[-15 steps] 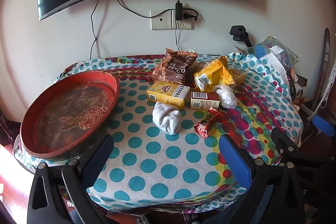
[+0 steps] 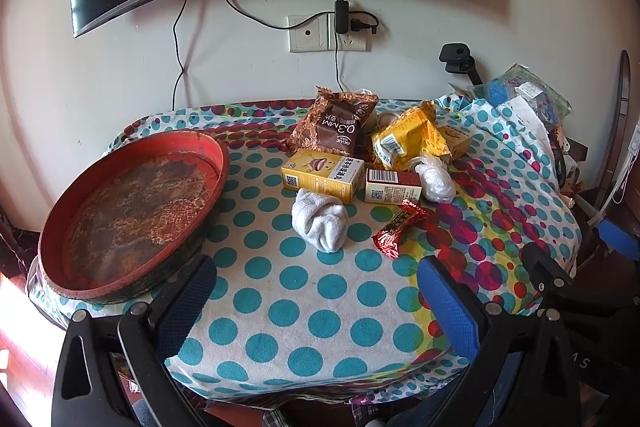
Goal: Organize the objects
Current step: 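Reach the left gripper to the white sock and grasp it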
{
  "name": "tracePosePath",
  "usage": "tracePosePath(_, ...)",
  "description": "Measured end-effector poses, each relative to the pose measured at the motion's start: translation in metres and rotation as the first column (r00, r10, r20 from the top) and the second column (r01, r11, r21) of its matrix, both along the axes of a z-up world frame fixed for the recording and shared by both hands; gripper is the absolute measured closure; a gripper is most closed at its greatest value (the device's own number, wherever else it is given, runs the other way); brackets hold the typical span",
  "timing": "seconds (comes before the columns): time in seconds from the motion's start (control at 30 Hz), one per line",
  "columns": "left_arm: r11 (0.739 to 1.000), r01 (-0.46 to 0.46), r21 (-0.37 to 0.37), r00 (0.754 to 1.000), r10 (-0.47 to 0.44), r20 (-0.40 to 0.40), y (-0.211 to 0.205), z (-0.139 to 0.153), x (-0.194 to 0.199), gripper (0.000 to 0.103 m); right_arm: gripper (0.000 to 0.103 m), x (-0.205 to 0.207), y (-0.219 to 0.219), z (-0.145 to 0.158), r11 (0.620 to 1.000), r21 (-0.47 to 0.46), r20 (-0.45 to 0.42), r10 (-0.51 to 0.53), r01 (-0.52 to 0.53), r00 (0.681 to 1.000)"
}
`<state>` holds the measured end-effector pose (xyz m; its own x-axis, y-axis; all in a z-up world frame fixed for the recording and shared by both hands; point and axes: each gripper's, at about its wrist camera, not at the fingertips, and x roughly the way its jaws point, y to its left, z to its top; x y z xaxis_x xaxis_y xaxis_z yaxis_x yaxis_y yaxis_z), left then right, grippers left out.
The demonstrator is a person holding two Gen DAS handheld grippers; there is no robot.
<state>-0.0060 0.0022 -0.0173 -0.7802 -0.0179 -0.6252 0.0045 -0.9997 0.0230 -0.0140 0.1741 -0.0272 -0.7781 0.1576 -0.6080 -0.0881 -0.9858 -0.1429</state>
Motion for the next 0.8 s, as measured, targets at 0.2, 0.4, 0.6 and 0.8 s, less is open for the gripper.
tracePosePath(0.2,1.0,-0.014,0.0,1.0,0.014,0.012,-0.005,-0.007,-0.004,0.0,0.0,-0.002,-0.003,-0.008,1.0,-0.003,0.014,0.009,-0.009,1.0)
tracePosePath(0.4,1.0,-0.022,-0.013,1.0,0.023,0.021,-0.011,-0.021,-0.017,0.0,0.0,-0.01,-0.006,-0.021,1.0,0.001,0.031,0.025,-0.025,0.999)
tracePosePath(0.6,1.0,-0.007,-0.02,1.0,0.008,0.03,-0.016,-0.037,-0.038,0.0,0.0,-0.023,-0.003,-0.033,0.999,-0.004,0.058,0.035,-0.035,0.998)
tracePosePath(0.8,0.998,0.001,0.056,0.999,-0.003,0.042,-0.034,-0.051,-0.049,0.0,0.0,-0.035,0.0,-0.047,0.998,-0.03,0.081,0.05,-0.048,0.995)
